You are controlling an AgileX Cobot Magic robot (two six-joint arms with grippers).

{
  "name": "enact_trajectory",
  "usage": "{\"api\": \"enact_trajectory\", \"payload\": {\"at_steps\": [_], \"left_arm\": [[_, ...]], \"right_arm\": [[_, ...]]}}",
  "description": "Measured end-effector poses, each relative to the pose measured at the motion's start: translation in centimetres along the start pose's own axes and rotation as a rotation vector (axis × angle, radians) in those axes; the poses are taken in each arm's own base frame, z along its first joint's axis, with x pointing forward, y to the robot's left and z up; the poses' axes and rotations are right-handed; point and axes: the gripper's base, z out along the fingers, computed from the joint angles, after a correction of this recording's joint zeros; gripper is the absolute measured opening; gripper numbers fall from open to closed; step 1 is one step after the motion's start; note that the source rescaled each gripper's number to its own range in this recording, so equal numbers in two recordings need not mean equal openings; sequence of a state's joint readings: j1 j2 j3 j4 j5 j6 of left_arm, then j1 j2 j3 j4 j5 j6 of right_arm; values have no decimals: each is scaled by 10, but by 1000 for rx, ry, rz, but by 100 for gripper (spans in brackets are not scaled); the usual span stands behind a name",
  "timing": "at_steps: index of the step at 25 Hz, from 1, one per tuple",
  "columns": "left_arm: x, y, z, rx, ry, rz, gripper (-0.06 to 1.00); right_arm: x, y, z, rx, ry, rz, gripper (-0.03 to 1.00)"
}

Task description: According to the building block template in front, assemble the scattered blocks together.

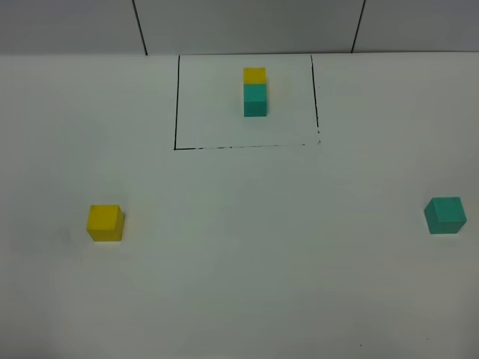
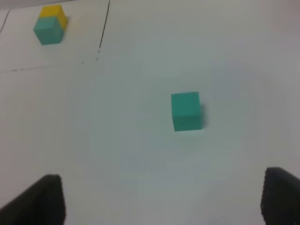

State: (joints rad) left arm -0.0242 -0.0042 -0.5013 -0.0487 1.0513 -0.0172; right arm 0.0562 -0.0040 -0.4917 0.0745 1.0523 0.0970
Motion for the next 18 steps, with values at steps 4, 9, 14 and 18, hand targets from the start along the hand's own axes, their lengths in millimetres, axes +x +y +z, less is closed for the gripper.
{"api": "enact_trajectory", "payload": {"at_steps": [4, 9, 14, 18], "left_arm": [[0, 0, 0, 0, 0, 1, 98], [0, 0, 0, 0, 0, 1, 96], [-8, 0, -8, -3, -34, 20, 95], [-32, -2, -20, -1, -7, -26, 94]], "right_arm": [[0, 0, 0, 0, 0, 0, 71], [0, 0, 0, 0, 0, 0, 71], [0, 0, 0, 0, 0, 0, 71], [0, 0, 0, 0, 0, 0, 71]]}}
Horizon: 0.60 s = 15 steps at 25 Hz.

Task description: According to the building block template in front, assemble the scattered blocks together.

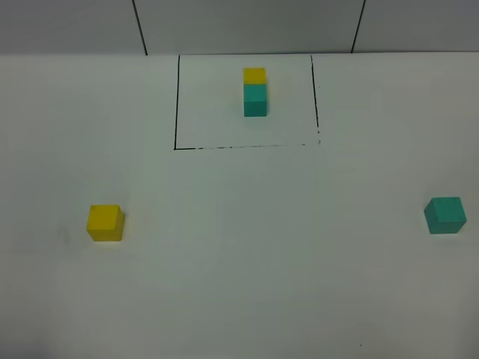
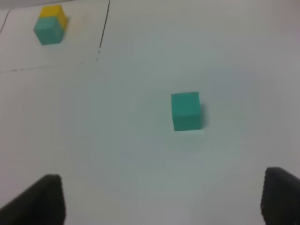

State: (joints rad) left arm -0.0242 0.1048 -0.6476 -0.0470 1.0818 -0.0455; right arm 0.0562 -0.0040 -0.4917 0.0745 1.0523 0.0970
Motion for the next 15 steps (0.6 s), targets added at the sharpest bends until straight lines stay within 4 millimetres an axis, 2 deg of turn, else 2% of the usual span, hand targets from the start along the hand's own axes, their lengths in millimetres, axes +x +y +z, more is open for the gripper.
{"api": "enact_trajectory", "payload": {"at_steps": [3, 7, 11, 15], "left_arm": [[-26, -1, 6, -9, 118, -33, 94], [-62, -2, 41, -25, 320, -46, 93], [-85, -1, 98, -41, 531, -50, 92], [-94, 1, 158, -44, 683, -40, 91]], "right_arm": [[0, 0, 0, 0, 0, 0, 71], [0, 0, 0, 0, 0, 0, 71], [0, 0, 0, 0, 0, 0, 71], [0, 0, 0, 0, 0, 0, 71]]}}
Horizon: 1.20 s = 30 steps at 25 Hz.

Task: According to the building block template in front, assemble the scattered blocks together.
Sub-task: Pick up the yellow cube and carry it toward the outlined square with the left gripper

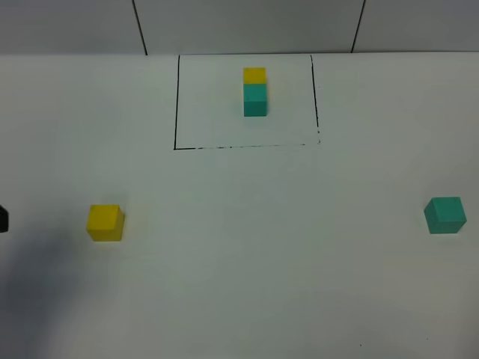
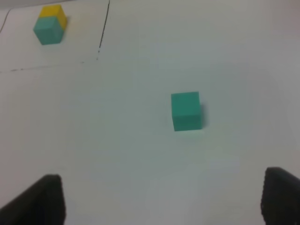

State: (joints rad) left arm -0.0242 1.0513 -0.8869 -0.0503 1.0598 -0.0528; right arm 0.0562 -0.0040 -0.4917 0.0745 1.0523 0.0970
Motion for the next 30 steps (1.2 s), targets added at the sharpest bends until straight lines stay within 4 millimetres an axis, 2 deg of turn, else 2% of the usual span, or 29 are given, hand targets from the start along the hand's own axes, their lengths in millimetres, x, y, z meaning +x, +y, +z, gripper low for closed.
{"api": "enact_trajectory", "payload": {"at_steps": [3, 7, 16, 19, 23, 30], "left_arm": [[-23, -3, 28, -1, 77, 18, 90], [-40, -22, 61, 13, 118, 99, 90], [-54, -64, 122, 30, 184, 159, 90], [-57, -70, 137, 21, 214, 147, 89], [-58, -67, 150, -36, 242, 144, 89], [-64, -66, 153, -48, 177, 158, 89]], "right_arm": [[0, 0, 0, 0, 0, 0, 71], [0, 0, 0, 0, 0, 0, 71], [0, 0, 0, 0, 0, 0, 71], [0, 0, 0, 0, 0, 0, 71], [0, 0, 0, 0, 0, 0, 71], [0, 0, 0, 0, 0, 0, 71]]}}
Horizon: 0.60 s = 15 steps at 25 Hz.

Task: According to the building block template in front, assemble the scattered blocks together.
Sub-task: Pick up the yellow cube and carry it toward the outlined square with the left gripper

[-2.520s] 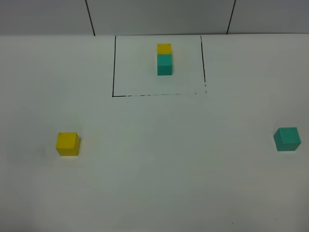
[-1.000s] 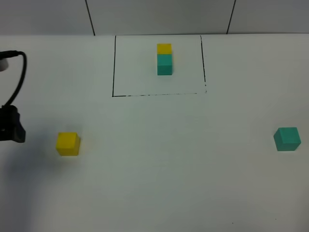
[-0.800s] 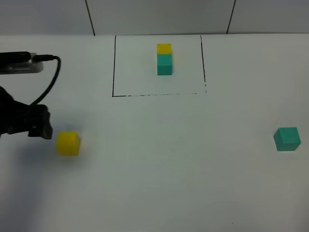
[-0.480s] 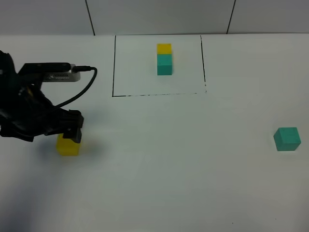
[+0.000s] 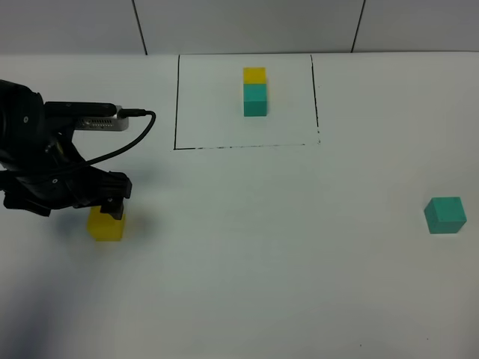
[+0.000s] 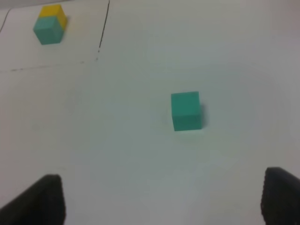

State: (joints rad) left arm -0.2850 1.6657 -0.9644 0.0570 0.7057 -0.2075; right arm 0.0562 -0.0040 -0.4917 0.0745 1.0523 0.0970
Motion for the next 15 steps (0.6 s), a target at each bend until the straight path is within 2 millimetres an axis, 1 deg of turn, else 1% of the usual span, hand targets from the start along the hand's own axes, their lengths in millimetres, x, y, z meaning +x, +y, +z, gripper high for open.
{"api": "enact_trajectory", "payload": {"at_steps": [4, 6, 8, 11, 15], "left_arm": [[-3, -1, 1, 8, -28, -2, 89], [-4, -1, 5, 7, -20, -1, 88], [-4, -2, 15, 2, 9, 0, 88], [-5, -3, 36, -3, 55, 1, 88], [-7, -6, 57, 9, 83, -16, 87]], "right_arm": [[0, 0, 0, 0, 0, 0, 71], [0, 0, 0, 0, 0, 0, 71], [0, 0, 0, 0, 0, 0, 71], [0, 0, 0, 0, 0, 0, 71], [0, 0, 0, 0, 0, 0, 71]]}}
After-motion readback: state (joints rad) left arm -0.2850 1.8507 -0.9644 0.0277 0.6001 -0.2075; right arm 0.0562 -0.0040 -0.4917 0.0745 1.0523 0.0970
